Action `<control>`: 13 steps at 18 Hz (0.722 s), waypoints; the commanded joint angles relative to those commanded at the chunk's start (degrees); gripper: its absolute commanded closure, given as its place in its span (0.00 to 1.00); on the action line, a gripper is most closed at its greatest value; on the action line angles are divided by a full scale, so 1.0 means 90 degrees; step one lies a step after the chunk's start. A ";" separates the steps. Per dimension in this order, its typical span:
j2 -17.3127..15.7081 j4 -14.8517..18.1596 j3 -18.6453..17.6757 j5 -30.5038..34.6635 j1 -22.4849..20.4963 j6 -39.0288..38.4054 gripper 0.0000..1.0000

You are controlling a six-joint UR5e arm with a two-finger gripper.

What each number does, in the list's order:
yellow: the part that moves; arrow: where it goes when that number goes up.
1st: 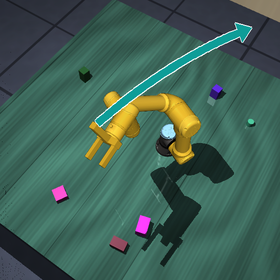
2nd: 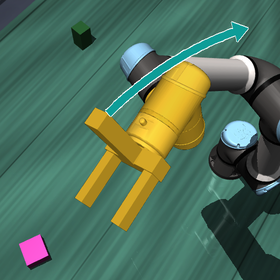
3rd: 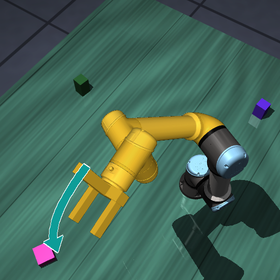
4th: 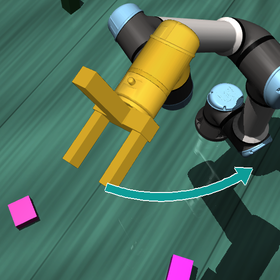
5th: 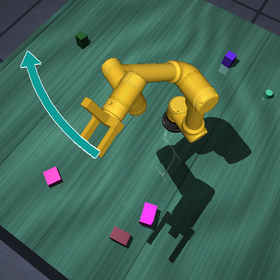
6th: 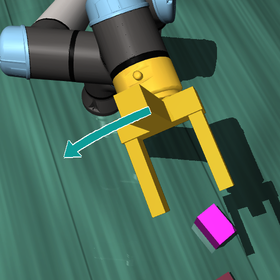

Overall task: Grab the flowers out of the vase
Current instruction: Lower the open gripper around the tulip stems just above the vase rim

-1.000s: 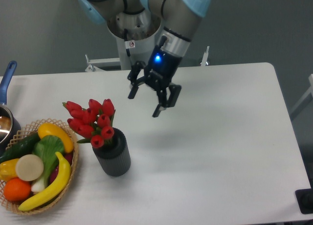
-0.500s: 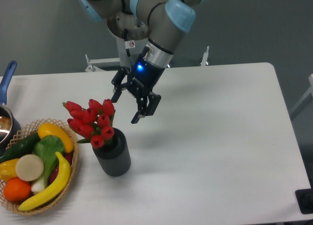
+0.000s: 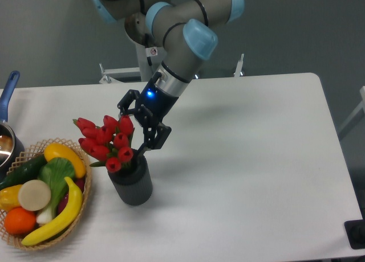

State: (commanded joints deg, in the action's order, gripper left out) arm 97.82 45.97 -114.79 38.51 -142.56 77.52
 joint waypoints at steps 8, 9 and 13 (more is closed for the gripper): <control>0.0225 -0.0010 0.0029 -0.0470 0.0000 -0.0020 0.00; 0.0234 -0.0010 0.0049 -0.0480 0.0000 -0.0029 0.00; 0.0264 -0.0010 0.0107 -0.0655 -0.0078 -0.0039 0.00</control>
State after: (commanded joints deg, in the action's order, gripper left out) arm 100.20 45.88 -113.82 32.61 -143.26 77.17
